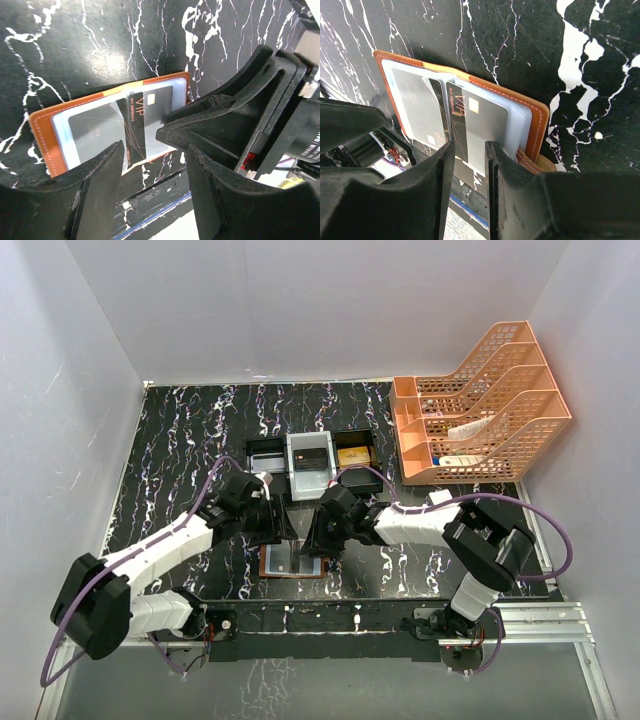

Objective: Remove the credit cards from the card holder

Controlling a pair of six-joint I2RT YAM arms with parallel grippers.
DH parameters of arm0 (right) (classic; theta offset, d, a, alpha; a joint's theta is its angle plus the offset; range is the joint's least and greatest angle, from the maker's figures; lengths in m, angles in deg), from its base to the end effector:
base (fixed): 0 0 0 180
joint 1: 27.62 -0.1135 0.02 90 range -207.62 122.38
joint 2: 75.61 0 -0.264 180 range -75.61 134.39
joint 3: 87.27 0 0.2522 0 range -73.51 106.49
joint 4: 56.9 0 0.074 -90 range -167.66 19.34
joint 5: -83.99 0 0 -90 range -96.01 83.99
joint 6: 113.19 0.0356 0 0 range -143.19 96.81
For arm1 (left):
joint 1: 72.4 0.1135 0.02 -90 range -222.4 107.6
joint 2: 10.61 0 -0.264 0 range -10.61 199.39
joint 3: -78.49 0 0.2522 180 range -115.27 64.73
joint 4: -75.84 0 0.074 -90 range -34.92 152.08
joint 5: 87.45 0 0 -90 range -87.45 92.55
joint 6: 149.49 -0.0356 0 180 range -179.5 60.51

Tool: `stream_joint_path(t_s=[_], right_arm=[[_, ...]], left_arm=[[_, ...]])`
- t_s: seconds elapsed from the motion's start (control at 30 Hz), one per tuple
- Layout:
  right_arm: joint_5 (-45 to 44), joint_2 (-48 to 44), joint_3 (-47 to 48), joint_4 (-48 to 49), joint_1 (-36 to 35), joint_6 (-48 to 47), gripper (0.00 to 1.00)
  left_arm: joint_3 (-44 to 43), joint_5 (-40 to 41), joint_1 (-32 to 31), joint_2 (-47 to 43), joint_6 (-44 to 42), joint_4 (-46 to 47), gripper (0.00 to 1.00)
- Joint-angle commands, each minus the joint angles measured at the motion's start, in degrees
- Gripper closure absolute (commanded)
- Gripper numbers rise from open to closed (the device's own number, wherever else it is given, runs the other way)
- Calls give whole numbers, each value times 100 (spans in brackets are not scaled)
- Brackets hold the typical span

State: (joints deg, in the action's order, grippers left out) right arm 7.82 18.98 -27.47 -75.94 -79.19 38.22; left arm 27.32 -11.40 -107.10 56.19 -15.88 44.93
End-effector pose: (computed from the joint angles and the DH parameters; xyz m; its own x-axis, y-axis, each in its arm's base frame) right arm 0.1875 0.2500 0.1451 -0.9850 0.1303 -0.1130 0.0346 0.7912 0.6106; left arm 0.1871 -0.1400 0.2094 -0.9072 -0.1860 -0.3773 0.0871 0.7944 -0.6011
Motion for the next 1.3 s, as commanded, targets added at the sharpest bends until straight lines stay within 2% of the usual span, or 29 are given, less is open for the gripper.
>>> stream_joint_path(t_s=[0.0,0.23,0.47,0.7,1.0,1.27], right_arm=[[-241,-66,-120,-197,69,-118,71],[-163,-56,-180,-179,192,-143,71],[-240,-256,-417,-120,242,-20,71],[-174,-320,-623,18,262,88,71],[59,-154,-880,298,270,229,73],[22,-138,-947,349,270,306,73]], left_arm=[[-136,-761,41,298,-239,304,49],[32,-1039,51,871,-183,579,51],[276,-781,51,1318,9,410,52],[561,-734,44,1197,138,483,53],[917,-1456,51,1280,485,1510,57],[1038,-1535,44,1186,664,1795,62]])
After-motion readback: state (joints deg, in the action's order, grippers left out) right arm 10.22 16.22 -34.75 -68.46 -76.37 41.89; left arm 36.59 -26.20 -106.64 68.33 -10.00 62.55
